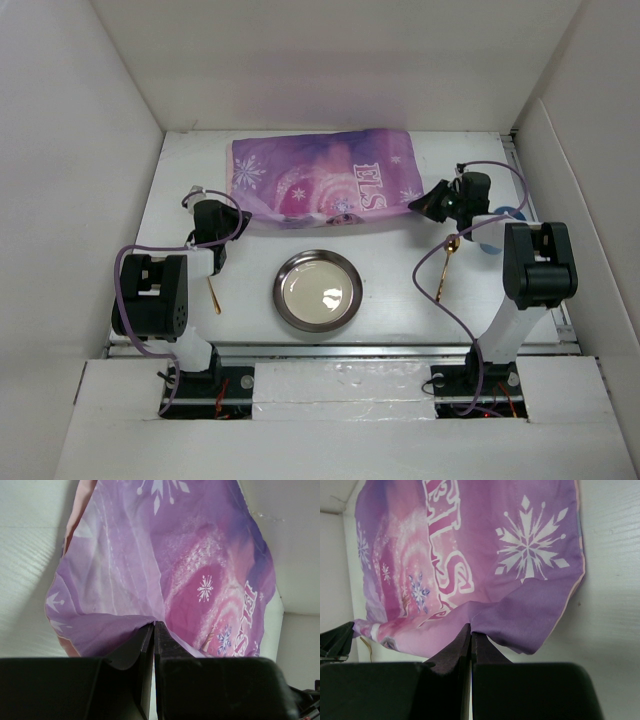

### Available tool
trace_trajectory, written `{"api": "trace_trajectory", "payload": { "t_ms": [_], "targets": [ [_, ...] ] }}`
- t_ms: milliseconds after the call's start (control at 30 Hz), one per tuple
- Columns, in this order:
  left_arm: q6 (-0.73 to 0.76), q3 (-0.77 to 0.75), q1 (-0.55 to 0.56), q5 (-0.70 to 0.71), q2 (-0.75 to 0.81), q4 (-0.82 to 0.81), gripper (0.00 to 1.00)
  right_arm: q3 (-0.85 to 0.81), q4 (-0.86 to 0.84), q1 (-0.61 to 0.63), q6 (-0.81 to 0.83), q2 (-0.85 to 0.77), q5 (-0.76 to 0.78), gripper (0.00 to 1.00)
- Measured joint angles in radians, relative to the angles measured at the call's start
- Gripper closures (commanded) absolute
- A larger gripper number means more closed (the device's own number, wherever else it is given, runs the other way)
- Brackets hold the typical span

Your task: Set the dinner table for one person

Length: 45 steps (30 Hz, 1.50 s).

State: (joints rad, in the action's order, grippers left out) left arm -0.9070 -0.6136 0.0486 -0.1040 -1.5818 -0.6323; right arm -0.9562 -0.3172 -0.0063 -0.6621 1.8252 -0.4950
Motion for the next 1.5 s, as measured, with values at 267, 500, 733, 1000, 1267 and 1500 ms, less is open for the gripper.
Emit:
{"api": "trace_trajectory", "payload": {
  "t_ms": [267, 500, 733, 1000, 1267, 1500],
  "targets": [
    [0.002, 0.076, 0.007, 0.01, 0.066, -0.049, 1.0, 0.151, -0.066, 0.0, 0.01, -0.166, 0.032, 0.93],
    [0.008, 0.111, 0.009, 0.024, 0.119, -0.031, 1.0, 0.276, -0.105, 0.008, -0.008, -0.168, 0.035, 0.93],
    [0.012, 0.121, 0.023, 0.064, 0.181, 0.04, 1.0, 0.348, -0.131, 0.027, -0.008, -0.185, 0.037, 0.91],
    [0.02, 0.183, 0.028, 0.068, 0.236, 0.079, 1.0, 0.414, -0.141, 0.027, -0.003, -0.25, 0.041, 0.9],
    [0.041, 0.211, 0.028, 0.071, 0.277, 0.116, 1.0, 0.444, -0.137, 0.027, 0.008, -0.296, 0.045, 0.86],
    [0.042, 0.225, 0.028, 0.067, 0.287, 0.126, 1.0, 0.449, -0.108, 0.027, 0.019, -0.354, 0.065, 0.84]
  ]
}}
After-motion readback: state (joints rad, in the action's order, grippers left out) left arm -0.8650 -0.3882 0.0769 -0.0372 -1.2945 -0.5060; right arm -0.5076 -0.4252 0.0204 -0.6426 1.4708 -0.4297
